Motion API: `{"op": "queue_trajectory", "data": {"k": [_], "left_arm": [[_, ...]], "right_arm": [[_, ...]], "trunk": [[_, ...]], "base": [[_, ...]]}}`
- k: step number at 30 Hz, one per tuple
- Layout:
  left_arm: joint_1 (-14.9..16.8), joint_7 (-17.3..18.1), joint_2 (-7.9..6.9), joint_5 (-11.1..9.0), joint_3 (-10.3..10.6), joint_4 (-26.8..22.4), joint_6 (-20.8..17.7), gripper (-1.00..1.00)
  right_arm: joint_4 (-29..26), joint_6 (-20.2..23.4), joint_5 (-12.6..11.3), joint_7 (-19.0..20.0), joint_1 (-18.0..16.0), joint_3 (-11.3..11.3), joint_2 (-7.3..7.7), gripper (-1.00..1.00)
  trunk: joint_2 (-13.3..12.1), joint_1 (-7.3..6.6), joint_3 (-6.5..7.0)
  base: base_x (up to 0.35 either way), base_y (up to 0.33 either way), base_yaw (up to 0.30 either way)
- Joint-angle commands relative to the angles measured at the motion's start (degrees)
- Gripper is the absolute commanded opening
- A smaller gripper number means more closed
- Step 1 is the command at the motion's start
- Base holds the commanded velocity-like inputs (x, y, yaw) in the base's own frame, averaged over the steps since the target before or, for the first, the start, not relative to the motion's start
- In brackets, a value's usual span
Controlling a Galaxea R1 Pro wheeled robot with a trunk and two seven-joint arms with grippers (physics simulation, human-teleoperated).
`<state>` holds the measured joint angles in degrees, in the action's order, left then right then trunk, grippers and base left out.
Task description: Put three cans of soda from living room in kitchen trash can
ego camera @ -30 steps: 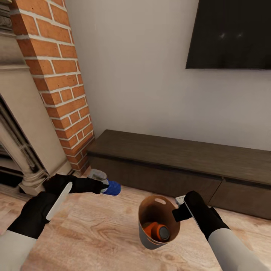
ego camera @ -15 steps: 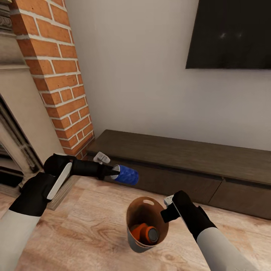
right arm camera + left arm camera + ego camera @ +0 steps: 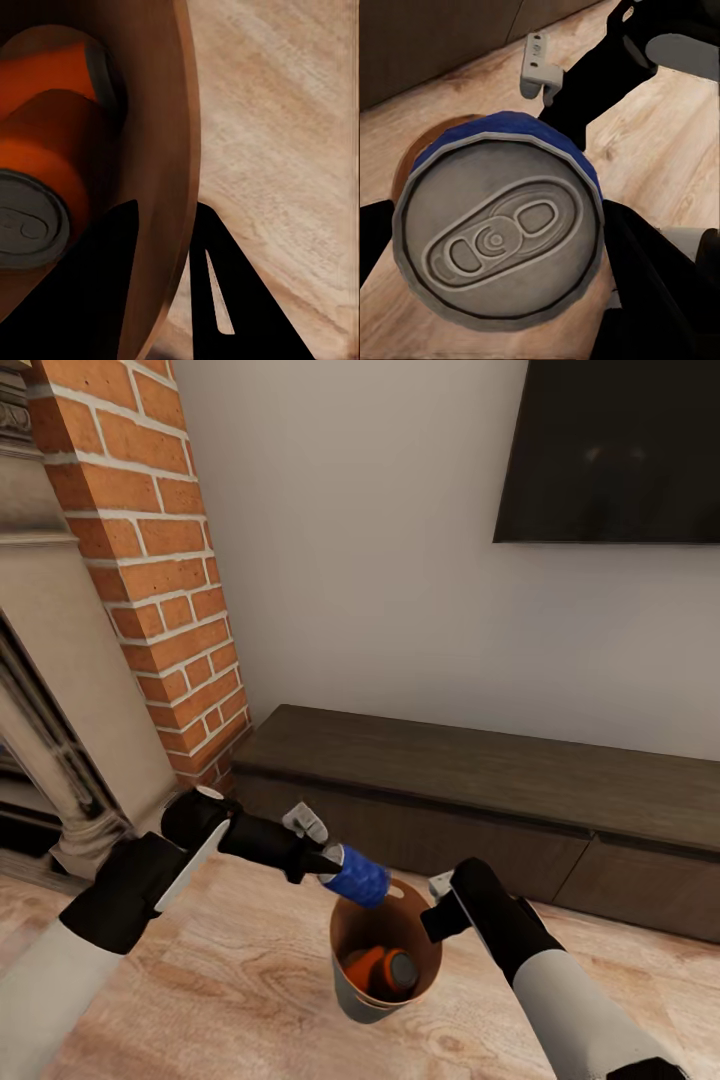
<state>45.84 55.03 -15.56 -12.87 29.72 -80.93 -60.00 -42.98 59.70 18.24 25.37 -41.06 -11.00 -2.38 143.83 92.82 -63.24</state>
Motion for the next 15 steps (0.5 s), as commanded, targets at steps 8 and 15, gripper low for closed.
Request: {"op": "queue_trajectory", "data": {"k": [8,15], "left_arm": [[-0.15,-0.94,1.28,3.89,3.80,1.70,0.00,-1.00],[-0.14,-5.81,8.69,8.31,7.79,7.61,0.00,-1.00]], "right_arm": [[0.23,0.30,-1.64,0.20,-0.22,0.01,-0.14,-1.00],[0.34,0.30,-1.63,0.20,-0.33,0.00,-1.00,-1.00]], "trunk": [[0.00,-0.01,0.01],[0.00,-0.01,0.01]], "base": [[0.000,0.000,0.000],[0.000,0.000,0.000]]}}
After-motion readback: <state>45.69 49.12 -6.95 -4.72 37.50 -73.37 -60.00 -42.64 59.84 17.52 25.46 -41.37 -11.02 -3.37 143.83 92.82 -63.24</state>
